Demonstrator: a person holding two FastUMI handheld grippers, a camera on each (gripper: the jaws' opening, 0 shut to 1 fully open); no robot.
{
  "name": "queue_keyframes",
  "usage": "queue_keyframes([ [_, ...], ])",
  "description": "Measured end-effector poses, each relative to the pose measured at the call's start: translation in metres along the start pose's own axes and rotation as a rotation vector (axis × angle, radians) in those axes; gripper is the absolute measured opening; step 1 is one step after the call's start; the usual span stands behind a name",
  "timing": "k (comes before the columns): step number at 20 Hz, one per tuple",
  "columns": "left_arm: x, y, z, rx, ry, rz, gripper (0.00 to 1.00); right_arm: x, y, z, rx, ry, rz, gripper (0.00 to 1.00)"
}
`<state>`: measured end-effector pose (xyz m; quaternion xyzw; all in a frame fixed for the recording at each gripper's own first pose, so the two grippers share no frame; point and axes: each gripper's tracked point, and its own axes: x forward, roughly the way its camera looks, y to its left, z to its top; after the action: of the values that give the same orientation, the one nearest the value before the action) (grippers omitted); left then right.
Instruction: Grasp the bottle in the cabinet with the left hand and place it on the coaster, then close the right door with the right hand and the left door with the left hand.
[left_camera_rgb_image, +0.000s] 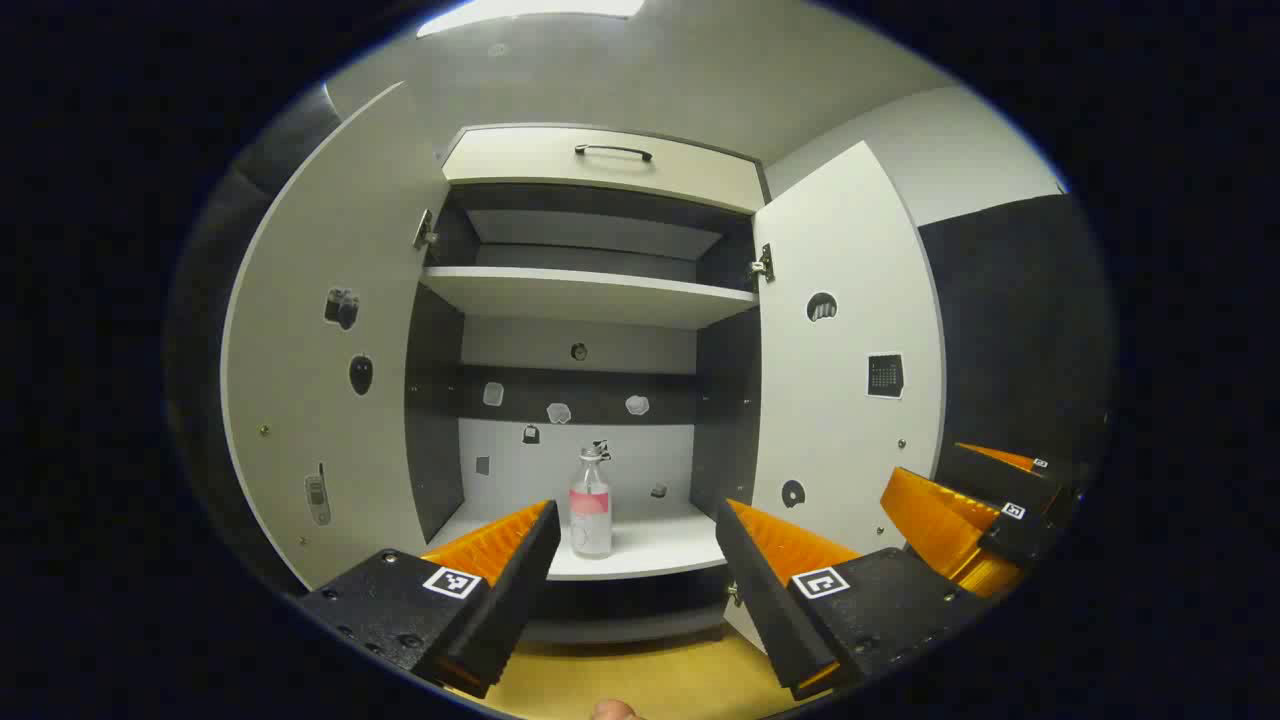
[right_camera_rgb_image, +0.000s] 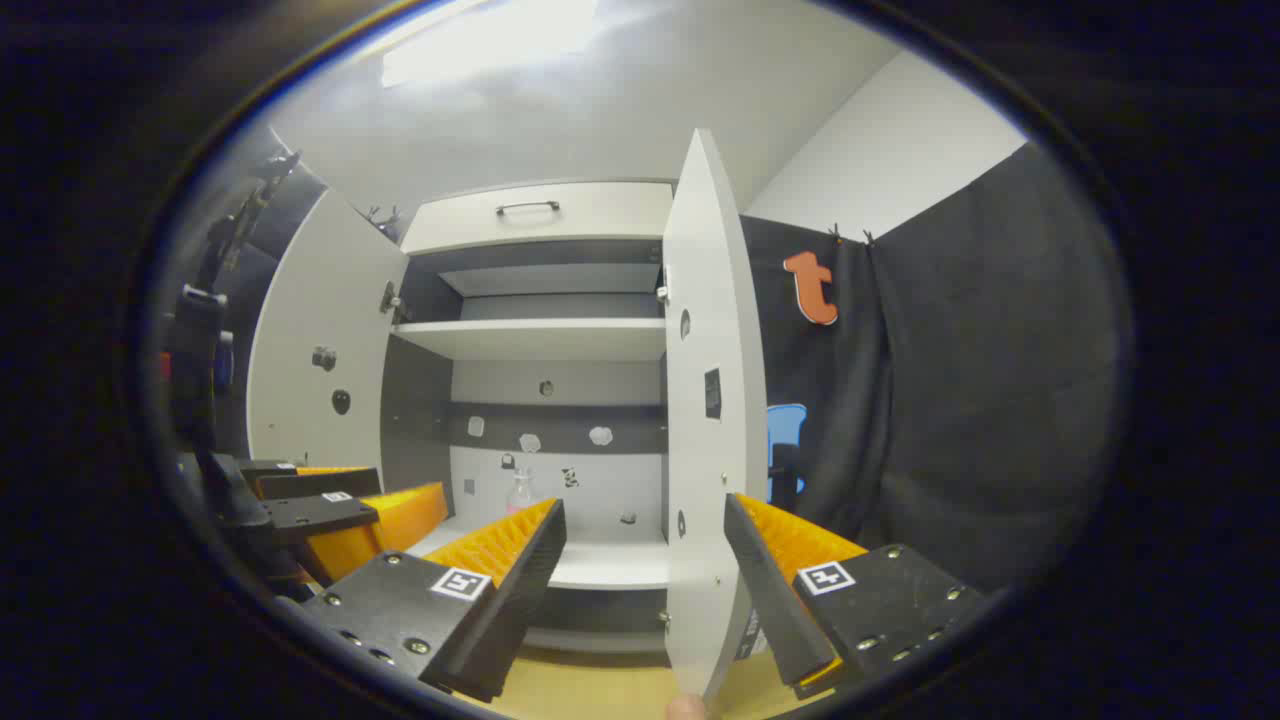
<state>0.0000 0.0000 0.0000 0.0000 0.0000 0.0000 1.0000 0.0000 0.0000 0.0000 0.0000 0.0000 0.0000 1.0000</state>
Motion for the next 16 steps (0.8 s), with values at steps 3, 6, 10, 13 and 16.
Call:
queue_keyframes([
  [3, -0.0002, -0.0039, 0.0002, -0.004, 0.0, 0.014, 0.96, 0.0027, -0.003, -0.0032, 0.004, 0.013, 0.005, 0.96],
  [6, -0.0029, -0.0045, -0.0009, -0.009, 0.003, 0.03, 0.97, 0.0037, -0.0011, -0.0078, -0.011, 0.025, 0.02, 0.96],
  [10, -0.0049, 0.0006, 0.0001, -0.004, -0.003, 0.061, 0.97, 0.0049, 0.0049, -0.0062, -0.011, 0.023, 0.046, 0.94],
  [13, -0.0052, 0.0009, -0.0023, -0.014, -0.002, 0.073, 0.97, 0.0051, 0.0018, -0.0049, -0.013, 0.019, 0.046, 0.94],
  [16, -0.0019, 0.0046, -0.0029, 0.006, -0.008, 0.088, 0.97, 0.0048, -0.0035, -0.0046, -0.008, 0.019, 0.038, 0.96],
])
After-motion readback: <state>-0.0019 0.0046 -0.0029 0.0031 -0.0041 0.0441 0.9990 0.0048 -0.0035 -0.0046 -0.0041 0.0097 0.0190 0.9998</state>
